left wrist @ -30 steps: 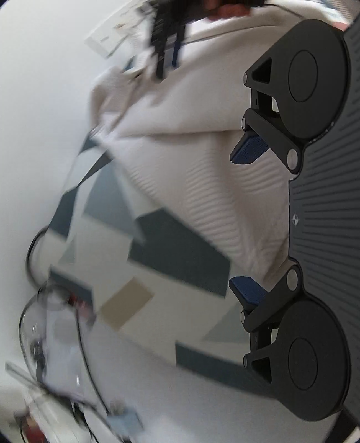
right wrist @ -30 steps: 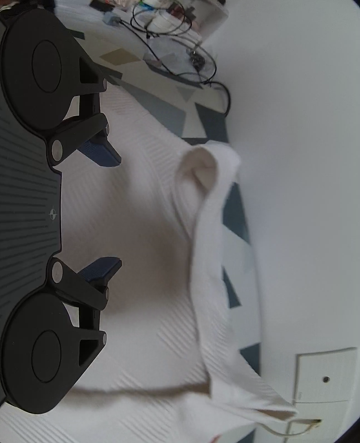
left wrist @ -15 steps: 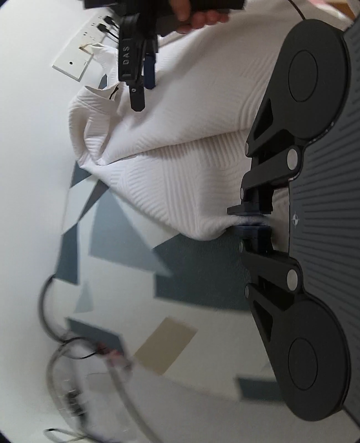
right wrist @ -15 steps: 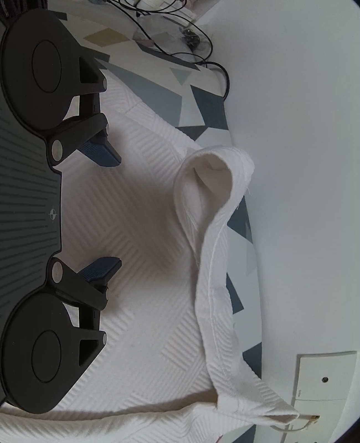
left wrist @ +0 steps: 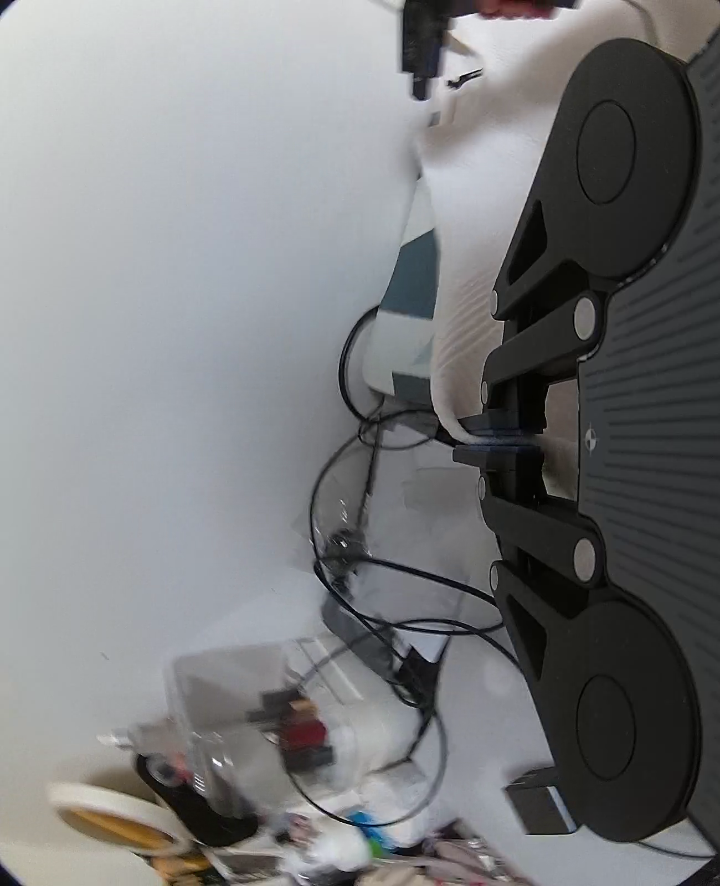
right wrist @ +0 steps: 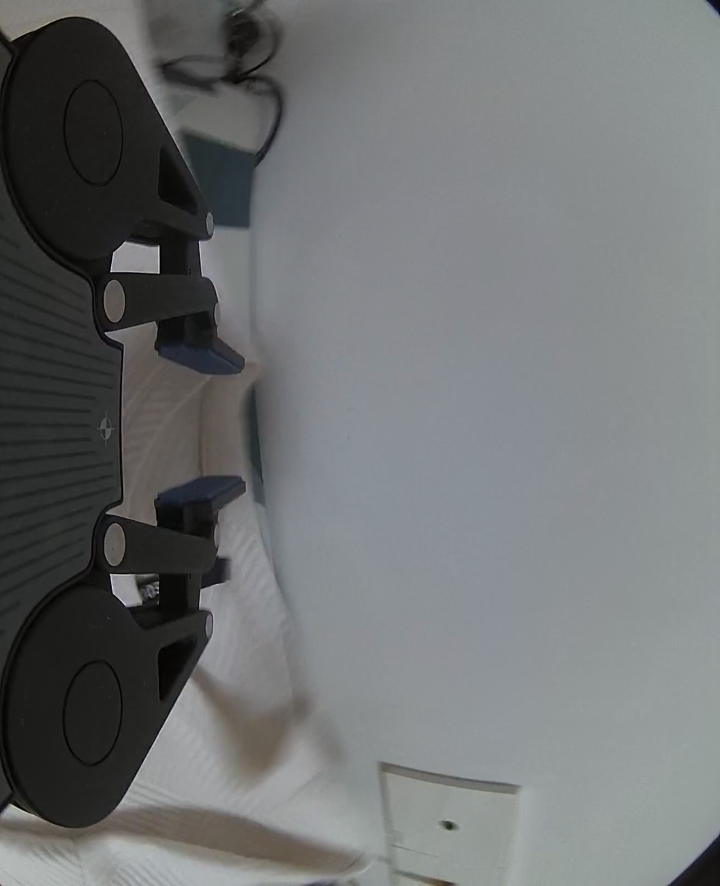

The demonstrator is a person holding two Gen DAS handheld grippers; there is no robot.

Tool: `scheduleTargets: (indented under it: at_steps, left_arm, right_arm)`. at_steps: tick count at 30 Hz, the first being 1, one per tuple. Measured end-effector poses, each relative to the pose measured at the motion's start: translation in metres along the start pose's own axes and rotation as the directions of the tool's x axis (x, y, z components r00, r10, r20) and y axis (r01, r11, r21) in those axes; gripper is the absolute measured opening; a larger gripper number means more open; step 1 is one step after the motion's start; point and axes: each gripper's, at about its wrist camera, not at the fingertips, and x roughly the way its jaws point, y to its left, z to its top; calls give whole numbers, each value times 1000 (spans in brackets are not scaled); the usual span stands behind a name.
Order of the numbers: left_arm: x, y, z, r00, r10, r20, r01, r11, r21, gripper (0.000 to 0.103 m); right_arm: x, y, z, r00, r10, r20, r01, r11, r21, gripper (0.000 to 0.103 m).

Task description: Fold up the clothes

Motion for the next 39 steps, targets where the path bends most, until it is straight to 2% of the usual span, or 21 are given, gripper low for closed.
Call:
scheduleTargets:
  at_steps: [4, 6, 8, 13, 17, 19, 20, 21, 22, 25, 26, 28, 31, 34, 36, 39]
  left_arm:
    - [10, -10, -12, 999, 32, -8, -32, 998, 60, 4]
    - [9, -9, -13, 999, 39, 2, -39, 997, 68, 4]
    - [15, -5, -1, 999, 49, 6, -49, 998, 46, 4]
    - [27, -3, 39, 990, 116, 84, -120, 991, 51, 4]
    - [34, -15, 64, 967, 202, 158, -211, 977, 40, 4]
    - [45, -32, 67, 965, 234, 120, -243, 968, 63, 11]
    - [51, -43, 65, 970, 234, 69, -240, 965, 101, 30]
    - [57, -58, 60, 975, 223, 14, -222, 963, 149, 61]
    - [58, -71, 52, 980, 198, -9, -193, 963, 187, 72]
    - [44, -120, 21, 997, 79, -8, -72, 945, 319, 74]
    - [38, -136, 8, 999, 29, -32, -16, 935, 353, 74]
    - [26, -168, -16, 994, -66, -85, 96, 905, 415, 74]
    - [4, -213, -57, 967, -183, -178, 248, 843, 477, 74]
    - [-13, -243, -92, 937, -239, -254, 338, 802, 493, 75]
    - [-16, -252, -111, 921, -244, -303, 369, 795, 481, 76]
    - [-6, -255, -128, 898, -213, -386, 381, 815, 436, 76]
  right_arm:
    - [4, 4, -17, 995, 55, -80, -59, 997, -53, 49]
    - [5, 5, -28, 991, 58, -117, -68, 994, -87, 50]
    - [4, 0, -35, 990, 52, -133, -62, 995, -76, 51]
    - [-15, -24, -48, 991, 40, -130, -32, 997, 63, 52]
    - [-44, -59, -61, 995, 8, -100, 18, 966, 256, 52]
    - [-62, -77, -69, 996, -5, -92, 37, 939, 343, 53]
    - [-70, -85, -74, 996, -15, -93, 48, 931, 362, 53]
    - [-79, -92, -78, 995, -24, -95, 59, 923, 381, 53]
    - [-88, -99, -83, 995, -36, -97, 71, 919, 389, 53]
    - [-113, -114, -94, 992, -79, -102, 111, 927, 358, 54]
    - [-122, -118, -98, 990, -97, -98, 125, 933, 338, 60]
    - [-139, -124, -107, 987, -135, -88, 155, 941, 299, 62]
    - [-166, -131, -126, 979, -185, -80, 200, 948, 247, 65]
    - [-182, -133, -143, 969, -231, -88, 242, 960, 143, 67]
    - [-192, -136, -154, 967, -239, -92, 247, 965, 84, 67]
    - [-198, -131, -164, 971, -216, -106, 216, 976, -12, 72]
